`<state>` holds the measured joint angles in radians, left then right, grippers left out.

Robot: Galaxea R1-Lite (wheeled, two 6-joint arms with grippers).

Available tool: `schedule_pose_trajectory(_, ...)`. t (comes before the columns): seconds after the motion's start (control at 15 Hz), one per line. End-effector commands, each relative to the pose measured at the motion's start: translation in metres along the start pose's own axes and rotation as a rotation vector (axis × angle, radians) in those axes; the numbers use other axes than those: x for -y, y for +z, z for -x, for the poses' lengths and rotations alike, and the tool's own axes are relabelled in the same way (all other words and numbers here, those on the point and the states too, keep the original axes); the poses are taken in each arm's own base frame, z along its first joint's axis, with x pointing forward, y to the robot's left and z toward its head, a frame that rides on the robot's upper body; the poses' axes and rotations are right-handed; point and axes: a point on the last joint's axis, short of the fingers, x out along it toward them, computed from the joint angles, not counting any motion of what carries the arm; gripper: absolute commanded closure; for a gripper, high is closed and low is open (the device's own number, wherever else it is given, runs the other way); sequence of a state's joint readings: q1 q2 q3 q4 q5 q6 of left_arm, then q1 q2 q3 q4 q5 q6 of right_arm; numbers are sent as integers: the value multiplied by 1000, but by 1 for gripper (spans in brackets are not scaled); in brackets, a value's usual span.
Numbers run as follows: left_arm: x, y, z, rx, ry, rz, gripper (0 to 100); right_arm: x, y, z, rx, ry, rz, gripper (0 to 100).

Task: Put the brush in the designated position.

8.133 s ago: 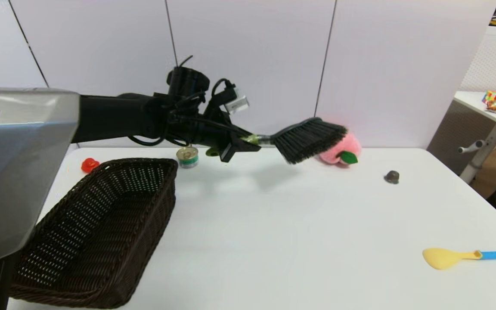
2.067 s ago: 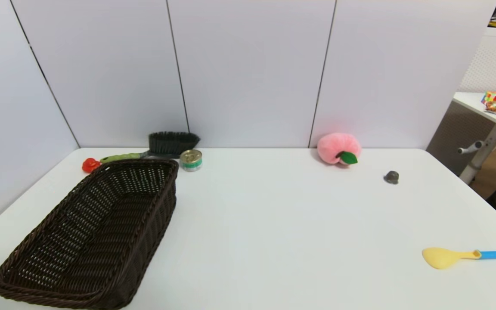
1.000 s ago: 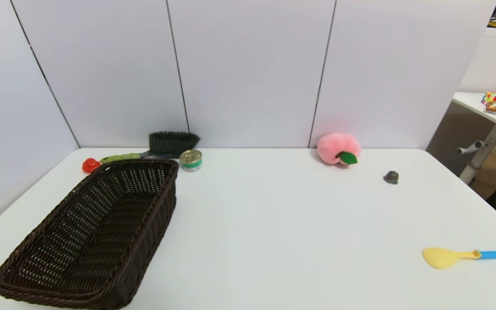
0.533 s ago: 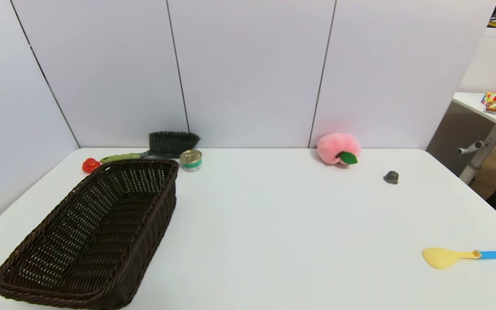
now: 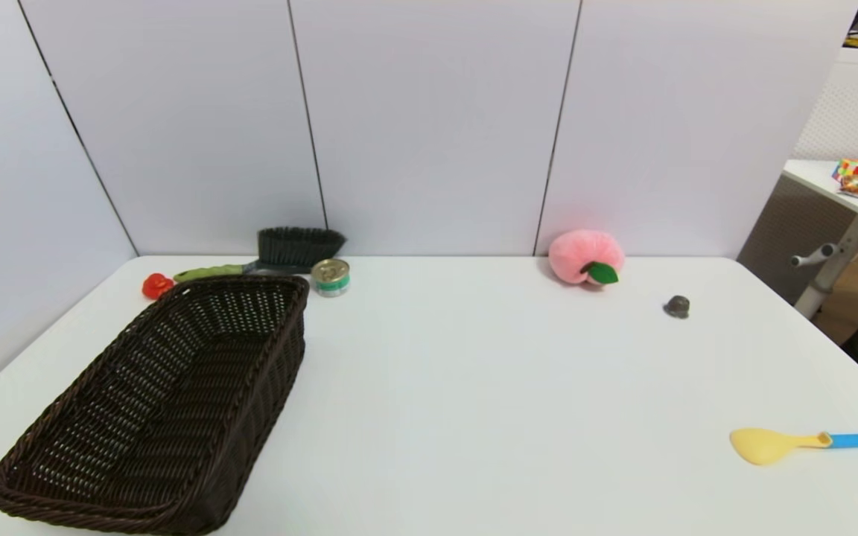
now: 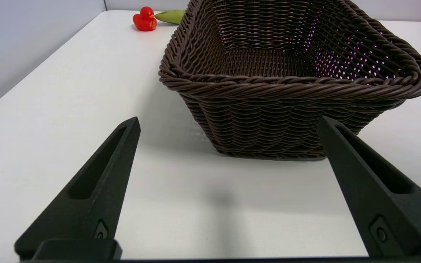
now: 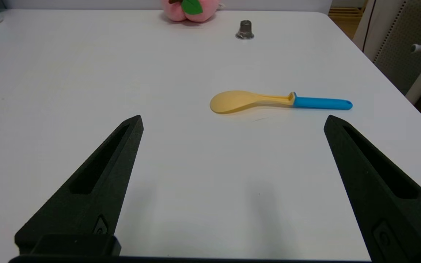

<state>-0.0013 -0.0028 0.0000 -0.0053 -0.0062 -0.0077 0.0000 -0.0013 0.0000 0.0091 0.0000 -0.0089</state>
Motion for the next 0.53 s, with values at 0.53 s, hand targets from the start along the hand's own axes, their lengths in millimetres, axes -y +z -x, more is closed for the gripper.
schedule_pose_trajectory(0.53,0,0,0,-2,0,0,0,0,0,0,-3,0,2,0)
